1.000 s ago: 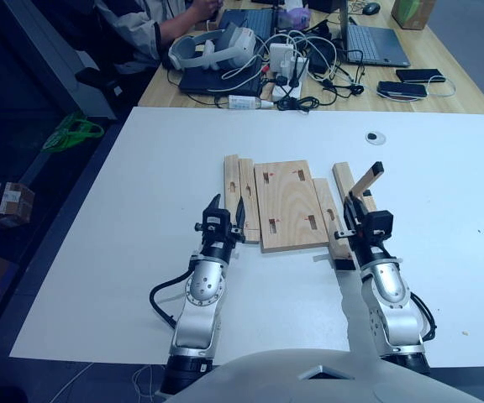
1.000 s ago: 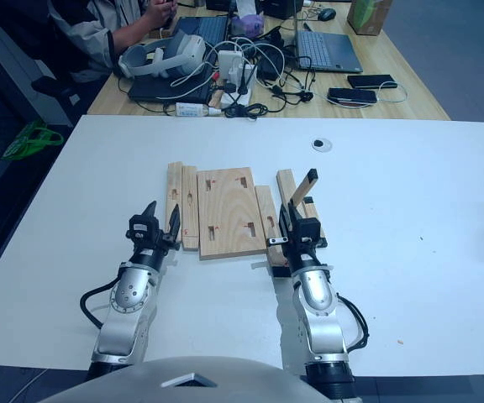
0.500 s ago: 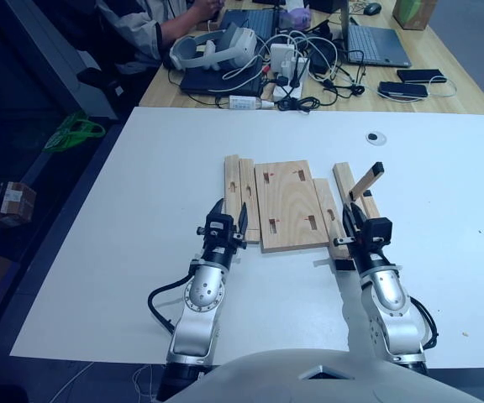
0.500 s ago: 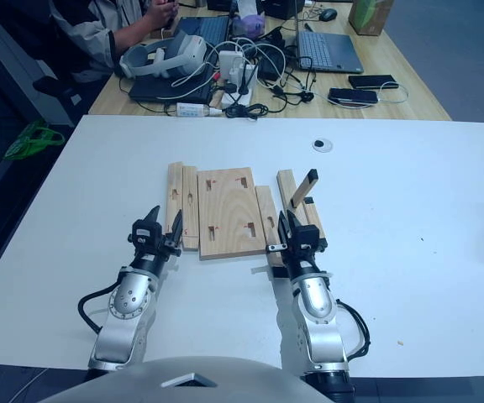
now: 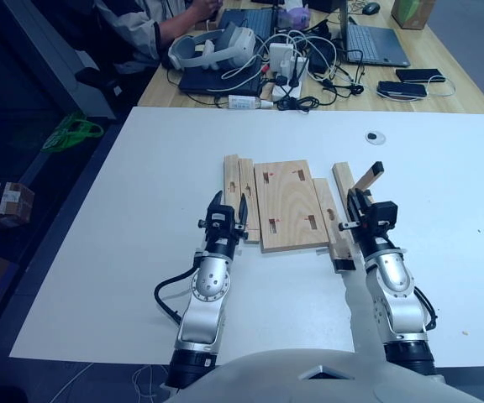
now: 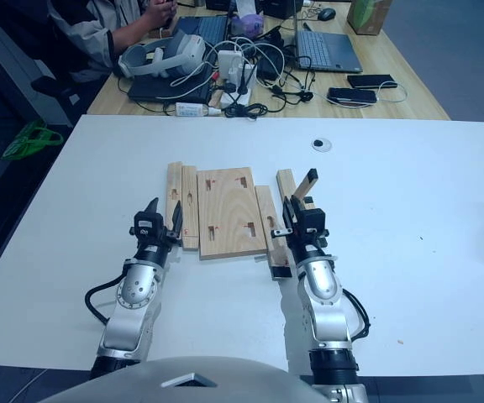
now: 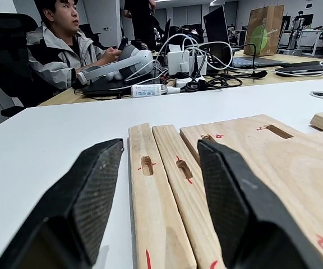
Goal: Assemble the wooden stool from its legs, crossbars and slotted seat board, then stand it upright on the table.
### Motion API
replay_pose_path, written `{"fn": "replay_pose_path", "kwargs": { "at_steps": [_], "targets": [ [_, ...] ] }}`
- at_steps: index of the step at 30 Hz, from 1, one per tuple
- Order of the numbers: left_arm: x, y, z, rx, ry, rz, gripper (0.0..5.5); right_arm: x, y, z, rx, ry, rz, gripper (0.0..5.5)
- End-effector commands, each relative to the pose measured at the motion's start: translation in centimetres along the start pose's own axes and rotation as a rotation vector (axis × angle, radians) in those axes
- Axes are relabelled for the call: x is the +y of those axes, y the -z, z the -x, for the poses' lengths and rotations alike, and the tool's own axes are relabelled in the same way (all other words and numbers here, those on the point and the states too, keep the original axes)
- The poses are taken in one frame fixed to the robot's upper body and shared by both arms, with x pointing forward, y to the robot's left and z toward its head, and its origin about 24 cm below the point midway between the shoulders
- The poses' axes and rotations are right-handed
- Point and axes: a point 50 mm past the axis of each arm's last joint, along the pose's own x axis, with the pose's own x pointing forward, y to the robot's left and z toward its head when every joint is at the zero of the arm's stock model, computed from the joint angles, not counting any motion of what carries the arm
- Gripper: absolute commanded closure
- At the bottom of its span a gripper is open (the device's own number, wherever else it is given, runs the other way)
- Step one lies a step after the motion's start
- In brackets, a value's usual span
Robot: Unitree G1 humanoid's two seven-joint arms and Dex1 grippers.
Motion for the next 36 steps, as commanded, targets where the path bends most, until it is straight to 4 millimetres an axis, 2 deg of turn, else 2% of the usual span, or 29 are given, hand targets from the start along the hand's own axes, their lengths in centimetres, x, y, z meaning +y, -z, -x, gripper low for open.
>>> {"fn": "replay_pose_path", "kwargs": {
  "at_steps": [1, 5, 6, 13, 17, 19, 21, 23, 26, 28, 33, 35, 36],
  "targets": [
    [0.0, -0.2, -0.3, -0.011, -0.009, 0.017, 2.86, -0.1, -0.1, -0.2, 0.004, 0.000, -0.007, 4.68],
    [0.0, -0.5, -0.1, -0.028, 0.011, 0.021, 2.43, -0.1, 0.3, 0.1, 0.032, 0.013, -0.026, 4.13],
    [0.1, -0.5, 0.0, -0.020, 0.011, 0.017, 2.28, -0.1, 0.4, 0.1, 0.041, 0.012, -0.030, 4.13],
    [0.6, -0.6, -0.5, -0.013, -0.025, 0.024, 2.28, 0.2, 0.1, -0.1, 0.040, -0.020, 0.007, 4.13],
    [0.8, -0.7, -0.8, -0.012, -0.036, 0.022, 2.28, 0.3, -0.4, -1.1, 0.018, -0.028, 0.036, 4.13],
    [0.9, -0.7, -0.9, -0.013, -0.040, 0.019, 2.28, 0.0, -1.0, -2.3, -0.010, -0.013, 0.045, 4.13],
    [0.8, -0.7, -1.1, -0.014, -0.040, 0.017, 2.28, -0.9, -2.0, -3.9, -0.043, 0.026, 0.053, 4.13],
    [0.7, -0.8, -1.2, -0.017, -0.039, 0.015, 2.28, -2.8, -2.4, -4.8, -0.045, 0.114, 0.068, 4.13],
    [0.5, -0.8, -1.4, -0.021, -0.042, 0.018, 2.28, -6.8, -2.7, -5.1, -0.007, 0.280, 0.152, 4.13],
    [0.4, -0.7, -1.4, -0.021, -0.046, 0.020, 2.28, -7.9, -3.4, -5.1, -0.018, 0.315, 0.175, 4.13],
    [0.2, -0.6, -1.3, -0.018, -0.059, 0.020, 2.28, -7.0, -5.7, -4.8, -0.052, 0.178, 0.105, 4.13],
    [0.2, -0.5, -1.2, -0.016, -0.066, 0.019, 2.28, -6.7, -5.6, -3.9, 0.011, 0.109, 0.077, 4.13],
    [0.2, -0.4, -1.2, -0.015, -0.068, 0.018, 2.25, -6.6, -5.2, -3.2, 0.058, 0.077, 0.062, 3.93]
  ]
}}
